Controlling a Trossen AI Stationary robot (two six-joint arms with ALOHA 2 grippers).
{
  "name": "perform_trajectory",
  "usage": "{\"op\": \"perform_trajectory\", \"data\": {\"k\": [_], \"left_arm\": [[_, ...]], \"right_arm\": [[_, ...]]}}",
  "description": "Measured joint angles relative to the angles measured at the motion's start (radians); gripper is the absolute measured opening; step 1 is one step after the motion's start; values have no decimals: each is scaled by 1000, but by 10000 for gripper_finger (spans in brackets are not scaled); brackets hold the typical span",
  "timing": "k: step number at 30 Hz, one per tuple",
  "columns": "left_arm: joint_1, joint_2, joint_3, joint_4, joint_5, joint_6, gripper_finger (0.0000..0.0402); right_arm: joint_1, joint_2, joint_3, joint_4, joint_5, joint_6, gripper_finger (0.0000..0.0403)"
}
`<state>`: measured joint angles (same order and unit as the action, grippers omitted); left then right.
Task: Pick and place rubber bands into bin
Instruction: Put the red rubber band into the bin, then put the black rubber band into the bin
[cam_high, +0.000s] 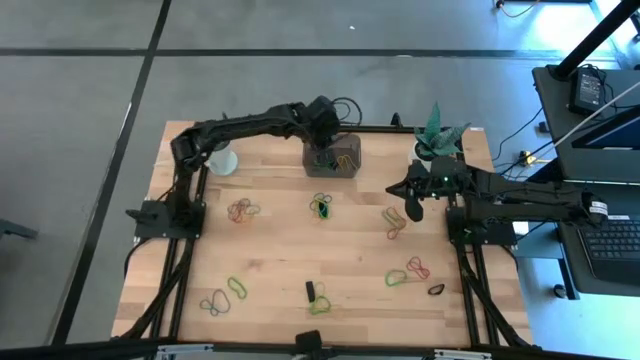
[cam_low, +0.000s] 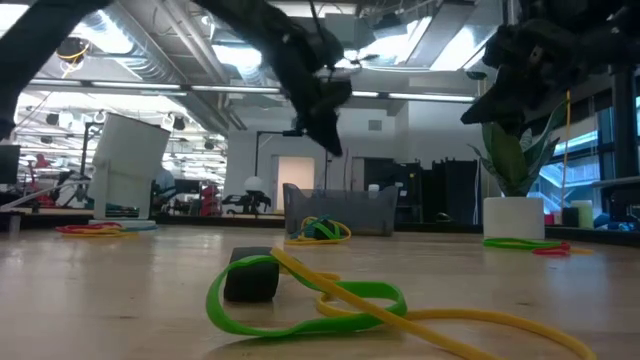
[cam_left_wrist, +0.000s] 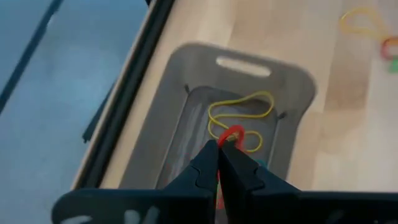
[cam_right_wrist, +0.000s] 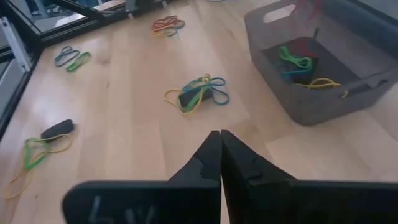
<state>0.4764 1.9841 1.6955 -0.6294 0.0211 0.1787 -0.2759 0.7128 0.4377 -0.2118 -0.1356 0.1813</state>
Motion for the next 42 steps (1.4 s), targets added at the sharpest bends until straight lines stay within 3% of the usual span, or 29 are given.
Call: {"op": "perform_trajectory", "data": {"k": [14,29,42], "left_arm": [[6,154,0,-9,-19,-35,12],[6,156,0,-35,-65,-62,127],[2,129,0,-22,-83,-61,123]], "right_arm": [[-10,0,0,-16,-14,-3,0],[-10,0,0,-49,-16,16,0],[-10,0,0,-71,-16,3,0]]}}
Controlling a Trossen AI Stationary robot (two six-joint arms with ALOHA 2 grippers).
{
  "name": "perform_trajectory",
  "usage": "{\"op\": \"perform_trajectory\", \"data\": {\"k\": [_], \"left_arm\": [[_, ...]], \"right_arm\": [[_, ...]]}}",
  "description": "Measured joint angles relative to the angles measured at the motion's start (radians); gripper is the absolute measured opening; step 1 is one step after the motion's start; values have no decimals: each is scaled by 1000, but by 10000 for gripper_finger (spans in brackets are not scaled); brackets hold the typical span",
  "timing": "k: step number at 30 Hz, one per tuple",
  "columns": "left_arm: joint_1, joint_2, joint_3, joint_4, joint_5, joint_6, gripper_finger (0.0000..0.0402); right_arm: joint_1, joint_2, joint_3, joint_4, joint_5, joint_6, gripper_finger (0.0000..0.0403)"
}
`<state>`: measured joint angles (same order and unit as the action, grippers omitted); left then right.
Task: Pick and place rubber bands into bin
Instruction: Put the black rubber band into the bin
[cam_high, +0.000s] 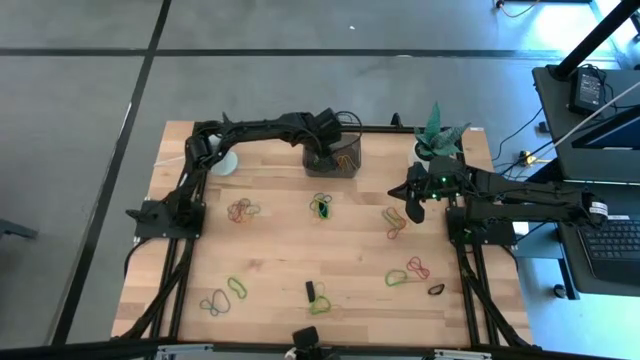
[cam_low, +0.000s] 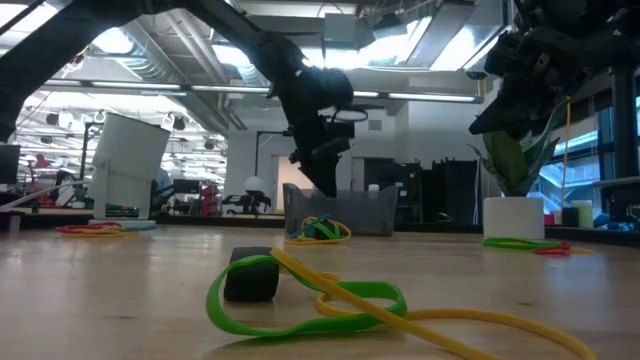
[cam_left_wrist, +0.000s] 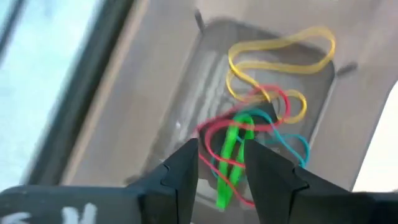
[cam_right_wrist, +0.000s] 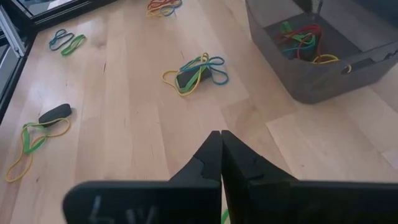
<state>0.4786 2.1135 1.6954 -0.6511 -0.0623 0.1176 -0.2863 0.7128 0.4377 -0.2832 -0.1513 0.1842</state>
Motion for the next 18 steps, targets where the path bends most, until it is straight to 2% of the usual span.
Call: {"op": "perform_trajectory", "data": {"k": [5,10,15,18], "left_arm": [[0,-55,0,-2,-43,0,117],[-5,-116,0,-26,-18,-41,99],[-35,-177,0,-43,67,-85,38],[-60,-209,0,-55,77,-56,7]], "right_arm": [[0,0,0,1,3,-3,0],[-5,0,0,1,43,-10,0],[-5,0,0,2,73,-10,1],[-5,0,0,11,80,-10,1]]}}
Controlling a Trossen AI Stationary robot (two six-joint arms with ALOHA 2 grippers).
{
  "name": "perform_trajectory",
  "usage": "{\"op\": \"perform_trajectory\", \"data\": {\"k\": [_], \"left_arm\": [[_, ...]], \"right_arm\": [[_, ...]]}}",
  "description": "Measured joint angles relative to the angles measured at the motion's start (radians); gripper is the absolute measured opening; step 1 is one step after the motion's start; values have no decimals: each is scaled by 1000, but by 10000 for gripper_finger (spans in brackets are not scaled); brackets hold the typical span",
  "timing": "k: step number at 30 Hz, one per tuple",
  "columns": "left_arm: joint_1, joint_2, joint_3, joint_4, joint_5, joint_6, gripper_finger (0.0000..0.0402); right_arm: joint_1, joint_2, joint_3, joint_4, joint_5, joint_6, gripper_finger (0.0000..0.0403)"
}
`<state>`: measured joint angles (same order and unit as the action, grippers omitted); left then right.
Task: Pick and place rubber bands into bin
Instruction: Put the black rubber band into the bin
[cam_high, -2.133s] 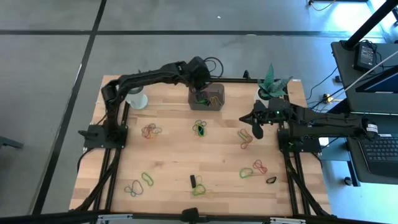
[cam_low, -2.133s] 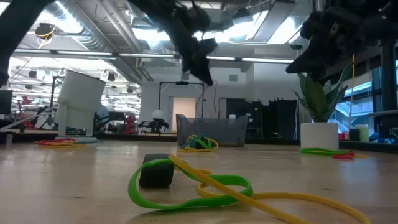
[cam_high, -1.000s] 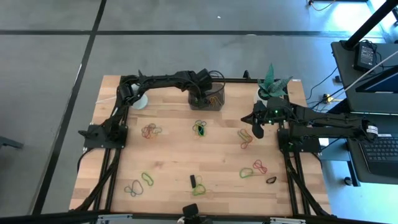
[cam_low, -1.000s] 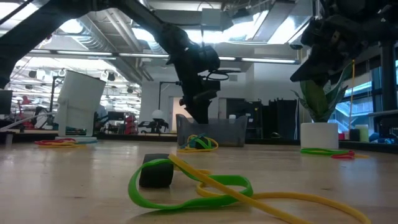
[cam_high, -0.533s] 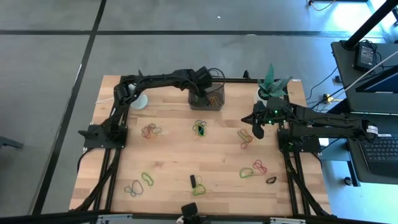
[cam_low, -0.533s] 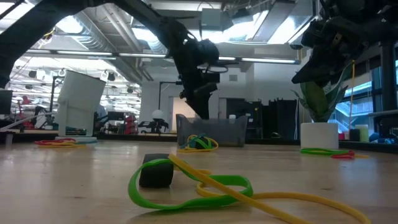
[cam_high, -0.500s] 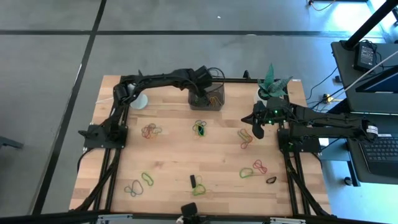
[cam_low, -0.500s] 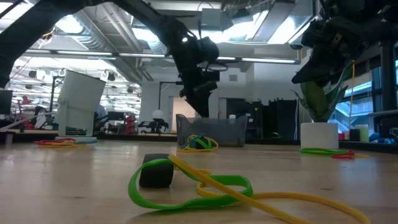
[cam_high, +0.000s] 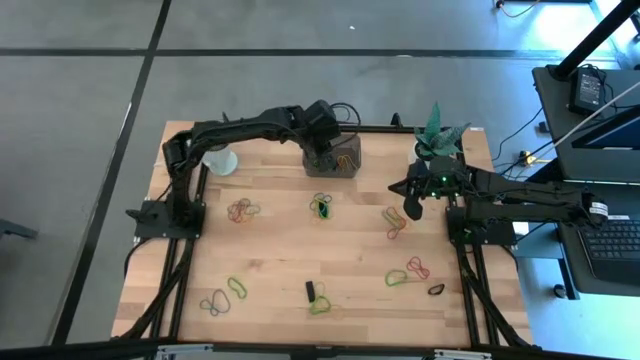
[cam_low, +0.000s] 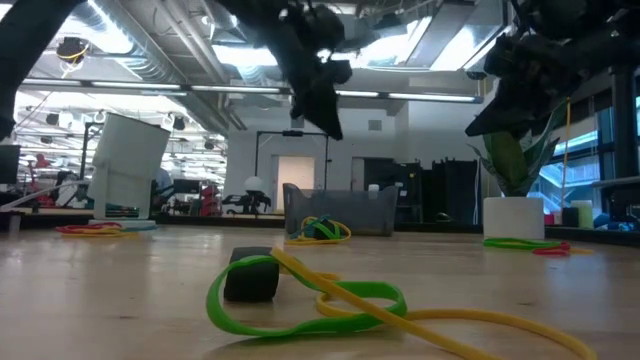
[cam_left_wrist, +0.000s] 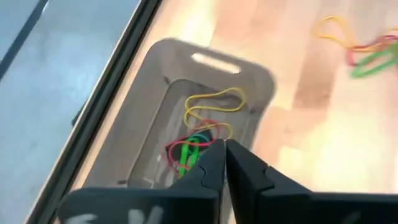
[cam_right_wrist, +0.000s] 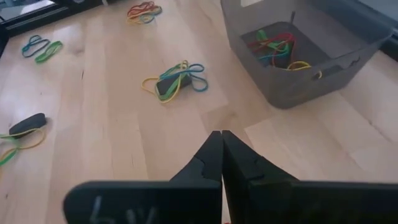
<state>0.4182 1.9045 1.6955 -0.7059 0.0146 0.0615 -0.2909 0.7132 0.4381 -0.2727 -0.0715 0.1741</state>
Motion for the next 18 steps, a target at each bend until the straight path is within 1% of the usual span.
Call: {"op": "perform_trajectory", "data": {"k": [2,4,6,8,12,18], "left_arm": [[-17,-23,0,-18,15,14,4],[-33,-44,-5,-31,52,24,2],[-54,-83,-45,-15,87,31,2],[-79,-135,-109,16,85,31,3],[-125,-279,-311,119,29,-3,2],[-197,-567,-649,316,-31,-76,2]], "right_arm": [[0,0,0,11,1,-1,1],[0,0,0,30,4,-8,1],[0,0,0,38,28,-24,1],[0,0,0,40,50,-16,1],[0,0,0,80,52,79,1],[20,4,37,91,56,86,0]]}}
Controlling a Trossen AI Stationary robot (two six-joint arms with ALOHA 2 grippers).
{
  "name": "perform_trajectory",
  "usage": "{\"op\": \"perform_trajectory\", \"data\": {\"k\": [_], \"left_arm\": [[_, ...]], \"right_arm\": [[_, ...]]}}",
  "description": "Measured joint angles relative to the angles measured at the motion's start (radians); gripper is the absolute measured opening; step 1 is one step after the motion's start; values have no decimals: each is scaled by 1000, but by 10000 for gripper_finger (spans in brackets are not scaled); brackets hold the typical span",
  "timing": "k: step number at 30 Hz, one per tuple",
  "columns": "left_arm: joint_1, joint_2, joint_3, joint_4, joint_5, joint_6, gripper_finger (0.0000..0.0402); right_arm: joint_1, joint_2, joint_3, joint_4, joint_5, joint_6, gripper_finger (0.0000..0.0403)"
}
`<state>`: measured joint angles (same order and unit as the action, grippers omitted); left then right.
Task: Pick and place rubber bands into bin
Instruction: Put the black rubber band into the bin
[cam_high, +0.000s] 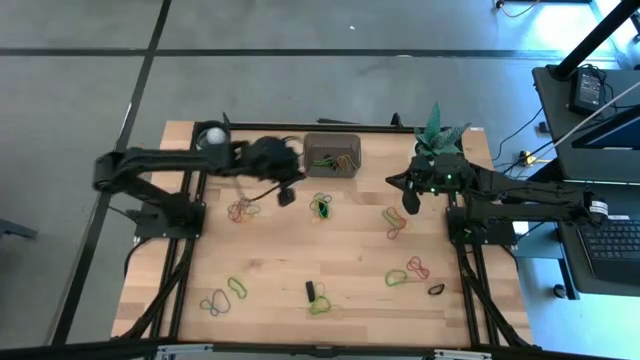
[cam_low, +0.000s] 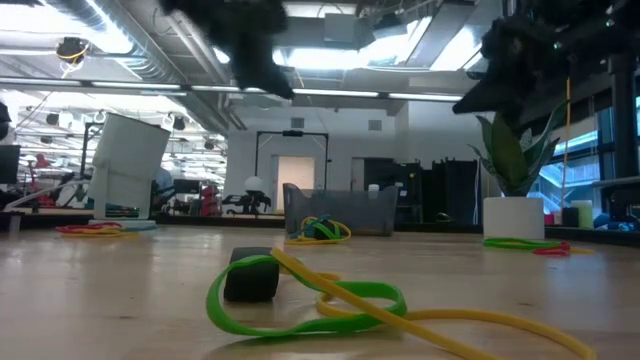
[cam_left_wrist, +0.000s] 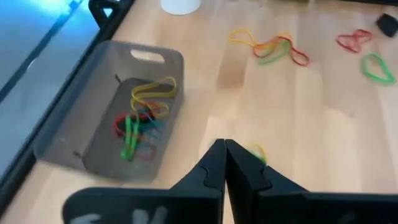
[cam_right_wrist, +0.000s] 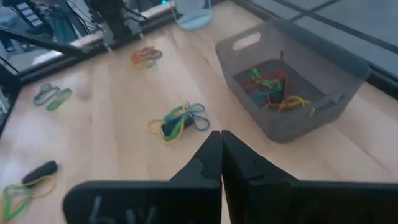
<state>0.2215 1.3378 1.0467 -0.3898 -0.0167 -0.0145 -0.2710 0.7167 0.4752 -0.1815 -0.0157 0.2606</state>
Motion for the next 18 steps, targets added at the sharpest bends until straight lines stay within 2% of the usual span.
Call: {"op": "perform_trajectory", "data": {"k": [3,7,13,18], "left_arm": [[-43,-145,-139,43,-31,-18,3],[-99,-330,-280,49,-61,-31,2],[-180,-627,-463,43,-106,-104,2],[-242,-842,-554,21,-89,-86,3]], "right_arm": [[29,26,50,-26,38,19,0],[94,116,163,-129,139,26,0],[237,336,390,-245,252,102,0],[351,553,602,-329,278,176,0]]}}
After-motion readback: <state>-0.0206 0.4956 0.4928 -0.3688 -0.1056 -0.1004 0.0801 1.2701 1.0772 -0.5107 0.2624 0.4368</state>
